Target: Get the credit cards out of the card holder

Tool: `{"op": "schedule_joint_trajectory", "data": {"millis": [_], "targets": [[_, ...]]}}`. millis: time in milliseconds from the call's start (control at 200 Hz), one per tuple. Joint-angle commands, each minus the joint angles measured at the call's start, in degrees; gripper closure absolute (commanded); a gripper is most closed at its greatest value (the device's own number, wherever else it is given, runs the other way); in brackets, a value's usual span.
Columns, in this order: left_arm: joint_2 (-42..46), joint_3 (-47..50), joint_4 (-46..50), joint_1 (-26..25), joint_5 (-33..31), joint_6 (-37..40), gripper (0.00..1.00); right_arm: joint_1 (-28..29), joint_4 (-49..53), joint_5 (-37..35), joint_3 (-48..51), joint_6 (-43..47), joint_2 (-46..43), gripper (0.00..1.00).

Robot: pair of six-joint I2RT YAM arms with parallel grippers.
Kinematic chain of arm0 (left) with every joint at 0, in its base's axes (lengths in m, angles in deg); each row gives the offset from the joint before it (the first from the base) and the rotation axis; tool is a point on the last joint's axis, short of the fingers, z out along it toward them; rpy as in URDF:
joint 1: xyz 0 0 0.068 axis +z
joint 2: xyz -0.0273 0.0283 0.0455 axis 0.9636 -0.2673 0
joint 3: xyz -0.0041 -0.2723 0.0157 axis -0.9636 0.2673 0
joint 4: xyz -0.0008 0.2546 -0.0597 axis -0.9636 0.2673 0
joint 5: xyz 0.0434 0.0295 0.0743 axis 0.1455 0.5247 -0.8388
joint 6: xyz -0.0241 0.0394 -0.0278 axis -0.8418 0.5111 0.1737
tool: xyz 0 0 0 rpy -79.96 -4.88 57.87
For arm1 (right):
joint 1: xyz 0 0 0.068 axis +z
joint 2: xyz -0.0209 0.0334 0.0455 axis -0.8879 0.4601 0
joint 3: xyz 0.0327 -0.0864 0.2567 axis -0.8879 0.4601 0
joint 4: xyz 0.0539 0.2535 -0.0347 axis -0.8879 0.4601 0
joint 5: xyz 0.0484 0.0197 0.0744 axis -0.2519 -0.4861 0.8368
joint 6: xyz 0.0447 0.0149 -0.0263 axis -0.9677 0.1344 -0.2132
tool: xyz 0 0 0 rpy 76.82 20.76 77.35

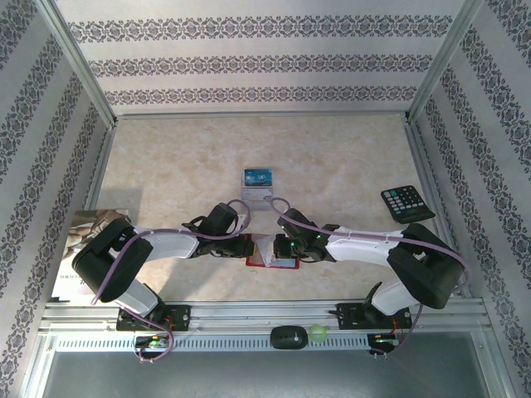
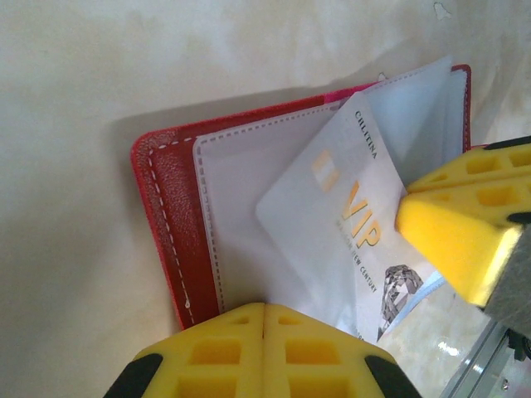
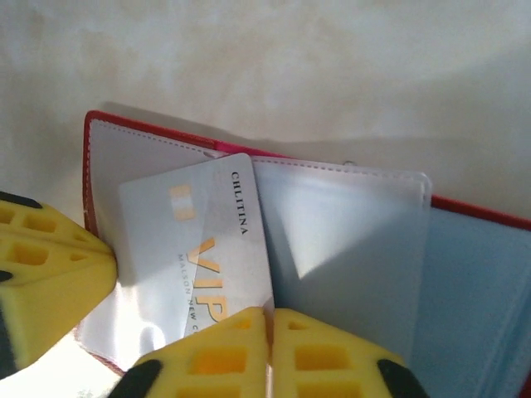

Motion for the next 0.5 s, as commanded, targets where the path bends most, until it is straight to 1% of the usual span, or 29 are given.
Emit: {"op": "schedule_joint_trajectory", "data": {"millis": [0, 190, 265, 345, 415, 495], "targets": [[-1.98, 0.77, 5.32, 0.31, -1.92, 1.30, 1.00, -0.80, 0.62, 0.90, 1.21, 1.17, -2.52, 1.00], [-1.54, 1.01, 5.31, 0.67, -1.87, 1.14, 1.00, -3.99, 2.99, 1.16, 2.84, 3.47, -8.24, 1.00], [-1.21, 0.90, 5.20, 0.77, -1.79, 0.97, 1.00, -4.91, 4.05, 1.60, 3.02, 6.01, -11.03, 1.00], [-0.45, 0.99, 4.88, 0.71, -1.72, 0.56, 0.89, -5.42, 5.62, 2.06, 2.32, 10.10, -14.11, 1.00], [0.52, 1.19, 4.62, 0.82, -1.79, 0.21, 0.76, -5.72, 7.00, 2.57, 1.23, 13.16, -16.10, 1.00], [1.55, 1.10, 4.70, 0.80, -1.78, -0.05, 0.69, -6.36, 7.28, 4.28, 0.25, 15.82, -17.47, 1.00]]}}
